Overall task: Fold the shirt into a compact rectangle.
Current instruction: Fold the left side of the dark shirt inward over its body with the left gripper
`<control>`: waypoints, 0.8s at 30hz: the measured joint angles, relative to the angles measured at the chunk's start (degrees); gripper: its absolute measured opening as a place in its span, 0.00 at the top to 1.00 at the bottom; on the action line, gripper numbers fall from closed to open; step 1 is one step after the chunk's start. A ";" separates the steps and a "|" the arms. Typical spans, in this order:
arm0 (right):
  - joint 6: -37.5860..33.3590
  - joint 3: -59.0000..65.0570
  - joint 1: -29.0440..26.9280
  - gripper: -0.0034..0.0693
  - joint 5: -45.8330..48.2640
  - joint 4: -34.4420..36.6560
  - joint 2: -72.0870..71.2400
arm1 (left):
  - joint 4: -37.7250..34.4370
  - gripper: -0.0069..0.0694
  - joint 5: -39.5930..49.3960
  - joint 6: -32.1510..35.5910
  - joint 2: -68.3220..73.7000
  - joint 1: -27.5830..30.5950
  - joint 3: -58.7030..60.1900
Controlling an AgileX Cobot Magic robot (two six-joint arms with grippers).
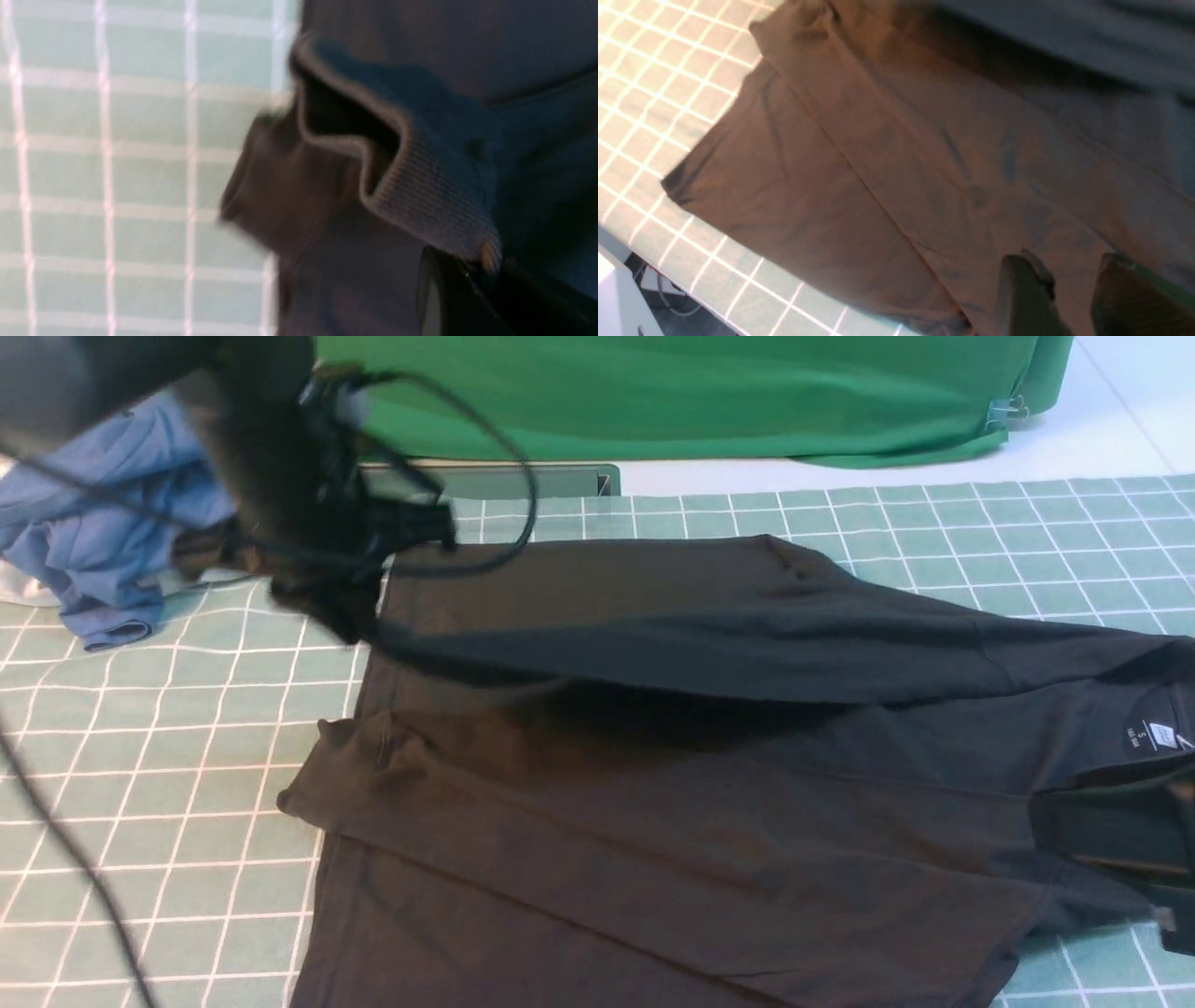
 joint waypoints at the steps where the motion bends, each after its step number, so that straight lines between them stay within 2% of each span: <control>1: 0.00 0.00 0.00 0.62 0.12 0.00 -0.52 | 0.27 0.87 -1.09 -0.76 -1.33 0.00 3.03; 6: 0.00 0.00 0.00 0.62 0.18 0.00 -1.90 | -1.07 0.87 -7.68 -2.79 -5.06 0.00 15.39; 7: 0.00 0.00 0.00 0.62 0.18 0.00 -2.13 | -1.69 0.87 -10.43 -3.52 -5.59 0.00 21.05; 11: 0.00 0.00 0.00 0.62 0.18 0.00 -2.26 | -2.26 0.87 -15.48 -4.36 -5.59 0.00 28.34; 18: 1.45 0.00 0.00 0.62 -0.33 0.05 -2.26 | -3.60 0.86 -17.67 -5.07 -5.59 0.00 32.00; 21: 1.91 0.00 0.00 0.62 -0.82 0.05 -2.26 | -3.64 0.80 -17.66 -4.01 -5.59 0.00 32.02; 23: 1.96 0.00 0.00 0.62 -0.82 0.05 -2.26 | -3.53 0.70 -17.66 -3.16 -5.59 0.00 32.02; 24: 1.96 0.00 0.00 0.62 -0.82 0.05 -2.26 | -3.53 0.69 -17.66 -3.11 -5.59 0.00 32.02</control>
